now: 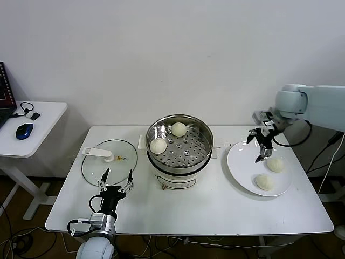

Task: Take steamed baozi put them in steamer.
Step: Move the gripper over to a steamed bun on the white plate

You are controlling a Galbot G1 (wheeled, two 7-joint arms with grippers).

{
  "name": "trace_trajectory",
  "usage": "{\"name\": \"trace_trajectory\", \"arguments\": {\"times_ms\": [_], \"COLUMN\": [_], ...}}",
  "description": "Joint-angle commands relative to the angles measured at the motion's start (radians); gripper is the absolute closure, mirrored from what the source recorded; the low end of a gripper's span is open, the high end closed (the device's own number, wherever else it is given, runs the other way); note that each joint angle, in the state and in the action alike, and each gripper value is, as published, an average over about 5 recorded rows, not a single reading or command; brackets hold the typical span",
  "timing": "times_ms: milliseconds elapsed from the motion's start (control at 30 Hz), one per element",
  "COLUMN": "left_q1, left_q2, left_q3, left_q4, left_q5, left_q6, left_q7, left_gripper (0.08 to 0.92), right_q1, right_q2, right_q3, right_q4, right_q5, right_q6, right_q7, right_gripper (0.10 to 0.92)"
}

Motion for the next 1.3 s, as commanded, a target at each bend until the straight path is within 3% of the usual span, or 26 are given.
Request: {"name": "trace_trajectory", "arguments": {"times_ms": [33, 667, 1300], "left_q1": [0.008, 0.024, 0.019], "left_q2": [0.001, -0.004, -0.004], "left_q3": [-0.004, -0.005, -0.007], "left_q4": [0.000, -0.002, 0.009], "left_q5": [0.002, 0.013, 0.013], "left_q6": [-0.004, -0.005, -0.006], "left_q7": [-0.002, -0.004, -0.004], "left_gripper": [0.177, 0.177, 0.177], "right_q1": [-0.154, -0.447, -0.543], "right_q2": [-0.111, -0.134, -0.090], "right_q3": [0.067, 0.301, 0.409], "right_q4": [-0.056, -0.161, -0.262], "right_q5": [-0.145, -0.231, -0.246], "right_q6": [0.034, 0.019, 0.023], "right_q7": [0.008, 0.024, 0.026], "right_gripper": [0.203, 0.203, 0.203]}}
